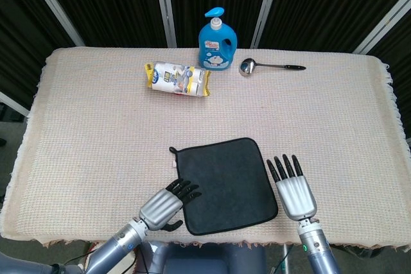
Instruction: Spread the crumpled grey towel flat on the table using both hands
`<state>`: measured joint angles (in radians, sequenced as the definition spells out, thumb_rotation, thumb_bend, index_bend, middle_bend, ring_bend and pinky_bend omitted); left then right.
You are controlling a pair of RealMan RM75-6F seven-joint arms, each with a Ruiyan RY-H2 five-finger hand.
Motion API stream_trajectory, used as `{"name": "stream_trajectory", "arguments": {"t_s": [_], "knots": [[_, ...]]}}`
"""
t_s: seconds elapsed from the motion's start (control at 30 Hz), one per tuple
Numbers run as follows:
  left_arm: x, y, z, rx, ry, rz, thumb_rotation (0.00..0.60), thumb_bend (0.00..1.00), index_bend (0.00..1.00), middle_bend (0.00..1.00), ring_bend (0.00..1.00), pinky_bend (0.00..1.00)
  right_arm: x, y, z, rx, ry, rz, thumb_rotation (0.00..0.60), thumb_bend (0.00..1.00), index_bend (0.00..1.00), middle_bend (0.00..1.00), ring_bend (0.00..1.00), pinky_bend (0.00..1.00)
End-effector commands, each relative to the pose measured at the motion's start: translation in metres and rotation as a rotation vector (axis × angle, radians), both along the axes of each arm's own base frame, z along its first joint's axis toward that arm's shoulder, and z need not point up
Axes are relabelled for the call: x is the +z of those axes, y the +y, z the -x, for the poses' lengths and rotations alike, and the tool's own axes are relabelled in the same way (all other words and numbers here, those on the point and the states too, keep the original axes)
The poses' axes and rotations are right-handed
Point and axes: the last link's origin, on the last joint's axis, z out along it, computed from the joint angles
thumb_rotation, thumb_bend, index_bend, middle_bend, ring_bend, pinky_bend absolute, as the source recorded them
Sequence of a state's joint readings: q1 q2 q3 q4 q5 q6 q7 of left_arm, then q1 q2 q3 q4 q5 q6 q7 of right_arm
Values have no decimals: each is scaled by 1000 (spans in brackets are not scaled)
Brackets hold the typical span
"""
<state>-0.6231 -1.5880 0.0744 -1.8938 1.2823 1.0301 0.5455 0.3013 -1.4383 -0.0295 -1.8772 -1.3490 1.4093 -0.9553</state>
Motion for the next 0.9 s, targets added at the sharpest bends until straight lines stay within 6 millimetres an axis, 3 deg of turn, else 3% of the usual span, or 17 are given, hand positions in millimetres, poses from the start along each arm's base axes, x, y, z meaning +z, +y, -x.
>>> {"name": "stream_trajectory", "arguments": {"t_s": [0.03, 0.1, 0.23, 0.47, 0.6, 0.9], "knots": [[10, 10, 6, 3, 17, -36, 600, 362, 47, 37, 0, 50, 8, -1, 1, -12, -36, 33, 600, 627, 60, 113, 0, 75], [19, 16, 12, 1, 38, -71, 600, 346, 21, 33, 0, 50, 13, -2, 2, -35, -76, 46, 600, 628, 60, 108, 0, 75], [39, 23, 25, 27, 48, -158, 600, 207, 4, 28, 0, 50, 22, -2, 8, -78, -171, 70, 600, 605, 60, 106, 0, 75], [79, 23, 62, 124, 18, -346, 600, 67, 0, 3, 0, 50, 34, 5, 27, -127, -291, 89, 600, 446, 16, 65, 0, 74], [100, 12, 84, 206, -18, -403, 600, 33, 0, 0, 0, 47, 37, 15, 42, -154, -313, 82, 600, 369, 0, 22, 0, 67], [144, -23, 133, 289, -36, -529, 600, 27, 0, 0, 0, 47, 54, 33, 75, -223, -357, 121, 600, 356, 0, 0, 0, 61]]}}
